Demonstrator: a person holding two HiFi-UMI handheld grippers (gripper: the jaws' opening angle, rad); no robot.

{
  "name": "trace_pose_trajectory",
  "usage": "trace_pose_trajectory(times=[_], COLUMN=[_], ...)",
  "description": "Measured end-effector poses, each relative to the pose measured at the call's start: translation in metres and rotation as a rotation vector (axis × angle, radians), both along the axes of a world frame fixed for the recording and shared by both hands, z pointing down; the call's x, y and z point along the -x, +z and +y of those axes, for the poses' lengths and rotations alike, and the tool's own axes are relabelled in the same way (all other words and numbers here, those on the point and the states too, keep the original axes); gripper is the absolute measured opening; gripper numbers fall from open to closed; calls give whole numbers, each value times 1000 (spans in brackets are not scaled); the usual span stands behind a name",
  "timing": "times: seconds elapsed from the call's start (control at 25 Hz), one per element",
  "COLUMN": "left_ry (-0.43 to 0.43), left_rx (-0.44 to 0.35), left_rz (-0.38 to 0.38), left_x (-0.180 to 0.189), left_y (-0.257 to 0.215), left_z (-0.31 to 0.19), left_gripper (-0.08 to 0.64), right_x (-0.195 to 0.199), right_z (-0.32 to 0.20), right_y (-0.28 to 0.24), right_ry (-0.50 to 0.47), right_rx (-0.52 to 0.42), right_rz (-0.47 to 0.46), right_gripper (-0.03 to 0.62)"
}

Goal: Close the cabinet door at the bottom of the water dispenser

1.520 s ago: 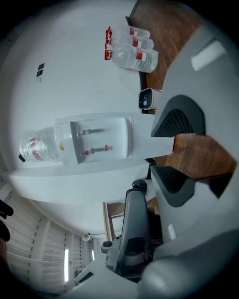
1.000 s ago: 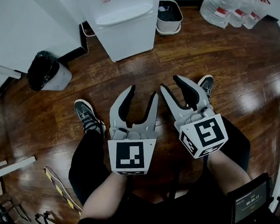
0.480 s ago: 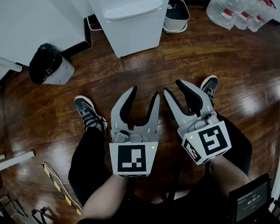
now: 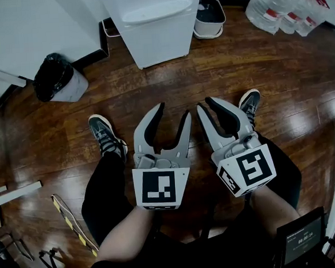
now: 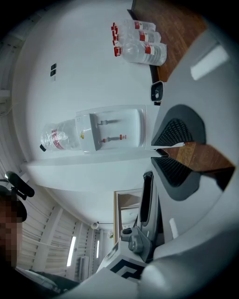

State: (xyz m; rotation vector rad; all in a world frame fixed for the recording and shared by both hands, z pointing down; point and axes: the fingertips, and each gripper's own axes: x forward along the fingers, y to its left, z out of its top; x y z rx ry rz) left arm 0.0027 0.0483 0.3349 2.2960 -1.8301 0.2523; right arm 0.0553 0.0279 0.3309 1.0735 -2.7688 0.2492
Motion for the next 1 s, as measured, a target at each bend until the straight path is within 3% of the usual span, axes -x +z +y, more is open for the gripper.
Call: trace_pose_trajectory(times=[0.2,1.0], left_ry=[6,10], left_rx=[-2,-1], left_rz=[6,2], left_x=[-3,-6], left_y=[-1,-1], left_z=[-1,-2], left_gripper=[221,221], right_x=[-1,-1], right_z=[3,3], right_y=[-1,2], right_ry=[-9,-28], right_rx=[-28,1], right_rz=[11,9], right_gripper=[5,5])
